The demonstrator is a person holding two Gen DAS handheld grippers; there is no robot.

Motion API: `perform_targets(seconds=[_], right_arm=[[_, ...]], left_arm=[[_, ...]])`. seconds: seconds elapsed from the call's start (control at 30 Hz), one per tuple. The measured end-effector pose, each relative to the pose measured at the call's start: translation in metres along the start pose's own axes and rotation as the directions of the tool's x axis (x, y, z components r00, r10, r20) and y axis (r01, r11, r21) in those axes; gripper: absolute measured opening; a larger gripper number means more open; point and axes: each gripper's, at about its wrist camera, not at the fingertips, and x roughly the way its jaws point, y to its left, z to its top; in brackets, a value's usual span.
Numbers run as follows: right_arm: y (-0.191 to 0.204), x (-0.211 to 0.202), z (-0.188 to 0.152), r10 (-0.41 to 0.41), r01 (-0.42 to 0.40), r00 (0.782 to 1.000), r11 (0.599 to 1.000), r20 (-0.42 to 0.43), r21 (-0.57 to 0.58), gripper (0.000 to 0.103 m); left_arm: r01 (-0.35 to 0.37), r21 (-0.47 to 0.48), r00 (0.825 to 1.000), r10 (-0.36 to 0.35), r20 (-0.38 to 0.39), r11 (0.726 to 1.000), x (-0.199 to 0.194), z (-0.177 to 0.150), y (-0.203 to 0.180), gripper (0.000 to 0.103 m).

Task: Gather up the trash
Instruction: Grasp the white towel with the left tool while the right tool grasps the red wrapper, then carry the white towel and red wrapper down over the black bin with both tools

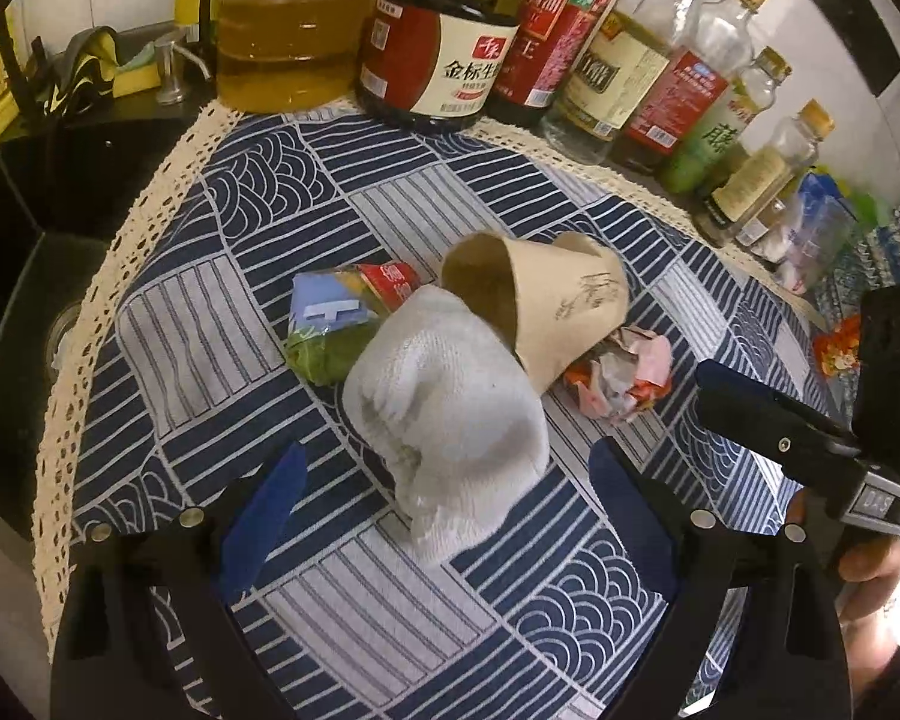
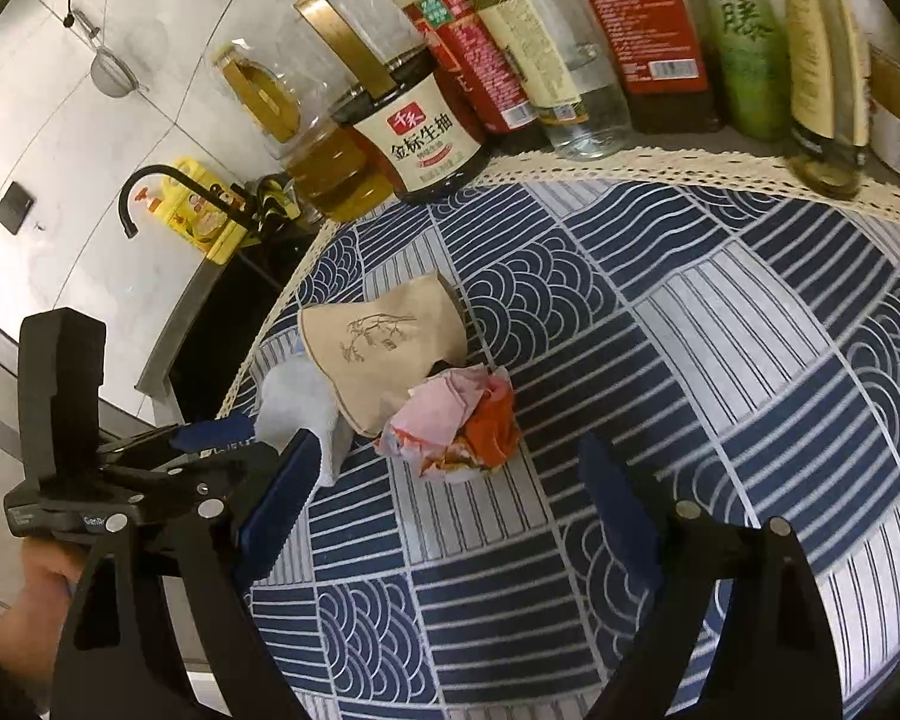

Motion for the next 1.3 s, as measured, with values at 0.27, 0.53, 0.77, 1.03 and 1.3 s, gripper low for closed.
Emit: perform_targets(seconds=[0.27,0.53,0.77,1.03,1.3], right_arm=[[-0.002,0.016,0.011,0.0,0.0,1.0,1.0,-0.025,-0.012,0.072],[-0.001,0.028,0.01,-0.008,0.006,0.998,0.999,-0.061,-0.035,0.048],[0.004,0.025,0.007,-0.01,0.008,0.999,0.999,-0.048,-0.041,0.045],[0.012,0.013,-0.003,-0.014,0.013,0.999,0.999,-0.038,-0.041,0.045],[0.024,0.0,-0.014,-0.033,0.032,0.999,0.999,-0.019,-0.042,0.045]], left_arm=[[0.01,-0.034,1.0,-0.011,-0.029,0.999,0.018,0.007,0.006,0.072],[0.031,-0.025,0.999,-0.032,-0.029,0.999,0.022,0.004,0.008,0.048],[0.042,-0.022,0.999,-0.042,-0.014,0.999,0.014,0.001,0.009,0.034],[0.055,-0.022,0.998,-0.055,0.009,0.998,-0.001,-0.01,0.015,0.032],[0.069,-0.005,0.997,-0.069,0.032,0.998,-0.02,-0.023,0.017,0.032]])
